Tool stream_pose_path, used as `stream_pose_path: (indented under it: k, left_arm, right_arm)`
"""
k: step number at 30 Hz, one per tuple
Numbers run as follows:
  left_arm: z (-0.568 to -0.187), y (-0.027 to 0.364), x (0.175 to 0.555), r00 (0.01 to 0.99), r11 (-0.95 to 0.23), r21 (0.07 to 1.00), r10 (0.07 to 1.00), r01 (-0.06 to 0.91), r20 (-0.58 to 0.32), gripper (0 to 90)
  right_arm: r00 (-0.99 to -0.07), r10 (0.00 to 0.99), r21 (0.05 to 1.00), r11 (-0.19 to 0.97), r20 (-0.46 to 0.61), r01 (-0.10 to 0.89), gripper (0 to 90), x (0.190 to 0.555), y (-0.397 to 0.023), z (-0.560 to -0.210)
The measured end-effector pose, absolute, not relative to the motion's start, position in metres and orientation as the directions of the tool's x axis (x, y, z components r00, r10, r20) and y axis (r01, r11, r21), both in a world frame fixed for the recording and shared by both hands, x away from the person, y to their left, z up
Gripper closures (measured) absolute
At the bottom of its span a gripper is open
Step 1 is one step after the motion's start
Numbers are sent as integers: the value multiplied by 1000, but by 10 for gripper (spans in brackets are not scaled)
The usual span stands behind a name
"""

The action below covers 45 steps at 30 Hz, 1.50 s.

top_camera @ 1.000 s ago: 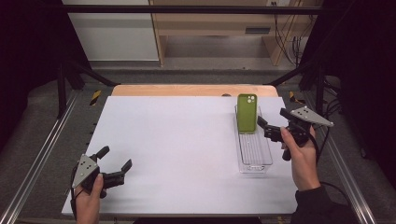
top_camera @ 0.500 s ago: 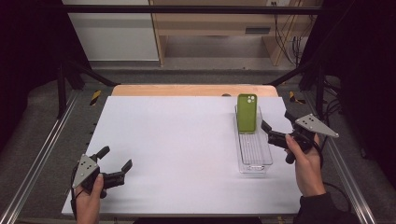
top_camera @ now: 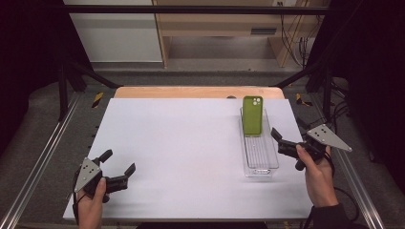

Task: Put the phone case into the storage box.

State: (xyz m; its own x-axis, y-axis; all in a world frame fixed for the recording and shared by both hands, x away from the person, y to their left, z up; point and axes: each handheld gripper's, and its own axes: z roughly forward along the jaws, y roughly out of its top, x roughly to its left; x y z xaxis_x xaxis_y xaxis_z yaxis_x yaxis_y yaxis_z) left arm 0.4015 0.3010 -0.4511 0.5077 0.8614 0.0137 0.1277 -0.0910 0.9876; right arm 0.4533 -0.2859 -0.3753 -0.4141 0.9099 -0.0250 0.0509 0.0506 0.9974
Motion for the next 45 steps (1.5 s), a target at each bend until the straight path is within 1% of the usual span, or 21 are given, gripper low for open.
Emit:
stream_pose_path:
  k: [13,30,45]
  left_arm:
    - [-451,301,401,508,-87,988,861,127,11,11]
    - [-450,301,400,514,-88,989,858,119,14,11]
    - [-449,300,400,523,-87,990,852,107,18,11]
  right_arm:
    - [-405,914,999,40,-33,9,34,444,-294,-382]
    - [-393,919,999,38,-35,-1,29,434,-304,-395]
    - [-403,914,999,35,-34,-5,30,426,-308,-405]
